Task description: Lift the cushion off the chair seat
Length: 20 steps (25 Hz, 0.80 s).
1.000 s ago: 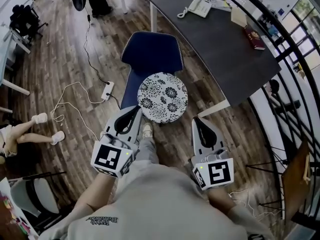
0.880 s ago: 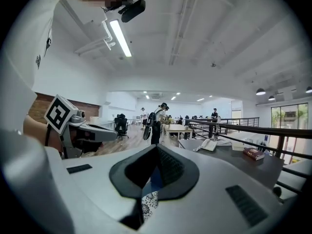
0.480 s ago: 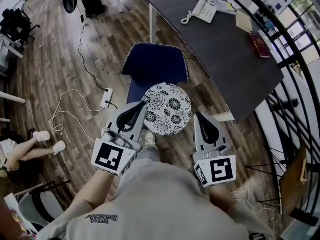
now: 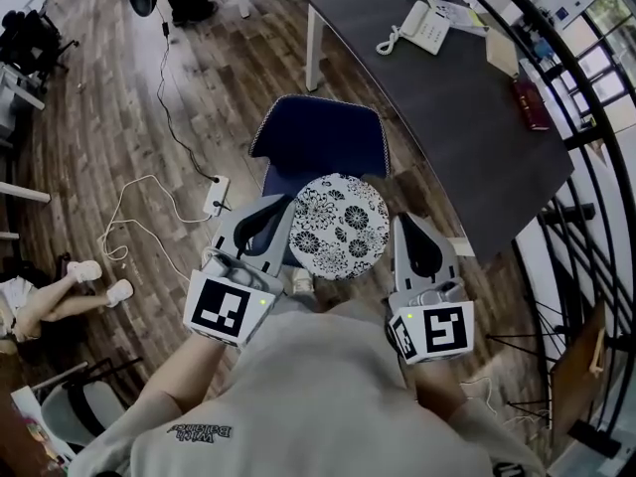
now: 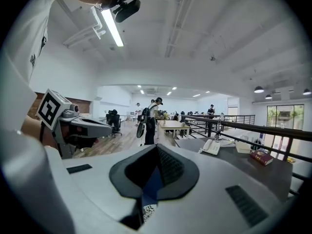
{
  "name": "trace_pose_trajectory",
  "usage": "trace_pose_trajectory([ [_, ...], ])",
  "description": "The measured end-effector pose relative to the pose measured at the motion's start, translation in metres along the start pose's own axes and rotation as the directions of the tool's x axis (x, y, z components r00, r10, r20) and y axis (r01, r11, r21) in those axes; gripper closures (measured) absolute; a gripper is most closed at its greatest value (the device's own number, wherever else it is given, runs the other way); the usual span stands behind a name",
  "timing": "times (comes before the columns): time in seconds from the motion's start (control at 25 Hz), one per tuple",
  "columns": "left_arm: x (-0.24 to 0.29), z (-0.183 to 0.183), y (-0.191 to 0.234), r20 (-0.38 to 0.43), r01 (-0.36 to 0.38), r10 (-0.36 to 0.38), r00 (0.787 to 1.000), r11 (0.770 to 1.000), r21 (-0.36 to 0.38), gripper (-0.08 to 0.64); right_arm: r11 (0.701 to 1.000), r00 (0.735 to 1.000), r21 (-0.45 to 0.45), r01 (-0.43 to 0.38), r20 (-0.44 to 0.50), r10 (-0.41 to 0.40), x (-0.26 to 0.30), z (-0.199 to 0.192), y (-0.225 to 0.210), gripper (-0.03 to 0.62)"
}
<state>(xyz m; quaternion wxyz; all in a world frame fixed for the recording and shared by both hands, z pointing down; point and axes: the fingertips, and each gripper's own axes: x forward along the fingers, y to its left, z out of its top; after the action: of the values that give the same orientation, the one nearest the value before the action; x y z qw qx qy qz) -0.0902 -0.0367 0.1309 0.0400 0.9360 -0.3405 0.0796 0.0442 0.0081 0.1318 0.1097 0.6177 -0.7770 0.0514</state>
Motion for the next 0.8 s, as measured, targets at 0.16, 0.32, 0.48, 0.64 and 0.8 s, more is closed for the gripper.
trace_pose_trajectory([
  [0.16, 0.007, -0.008, 0.01, -0.027, -0.031, 0.031, 0.999, 0.999, -0.011, 0.557, 1.0, 1.0, 0.002, -0.019, -0.01, 0.019, 0.018, -0.003, -0.005, 0.589],
  [0.32, 0.013, -0.016, 0.018, -0.079, -0.113, 0.11, 0.991, 0.993, -0.034, 0.557, 0.999, 0.999, 0.008, -0.049, -0.021, 0.049, 0.028, -0.006, -0.014, 0.589],
  [0.48, 0.028, -0.02, 0.004, -0.103, -0.075, 0.068, 0.992, 0.994, -0.073, 0.557, 0.997, 0.996, 0.012, -0.075, -0.037, 0.076, 0.033, -0.012, -0.026, 0.589],
  [0.64, 0.043, -0.021, -0.008, -0.111, -0.05, 0.04, 0.993, 0.995, -0.09, 0.557, 0.995, 0.994, 0.022, -0.098, -0.049, 0.099, 0.038, -0.021, -0.033, 0.589],
  [0.8, 0.051, -0.02, -0.013, -0.114, -0.056, 0.046, 0.992, 0.994, -0.091, 0.557, 0.993, 0.992, 0.03, -0.115, -0.054, 0.117, 0.041, -0.028, -0.039, 0.589],
])
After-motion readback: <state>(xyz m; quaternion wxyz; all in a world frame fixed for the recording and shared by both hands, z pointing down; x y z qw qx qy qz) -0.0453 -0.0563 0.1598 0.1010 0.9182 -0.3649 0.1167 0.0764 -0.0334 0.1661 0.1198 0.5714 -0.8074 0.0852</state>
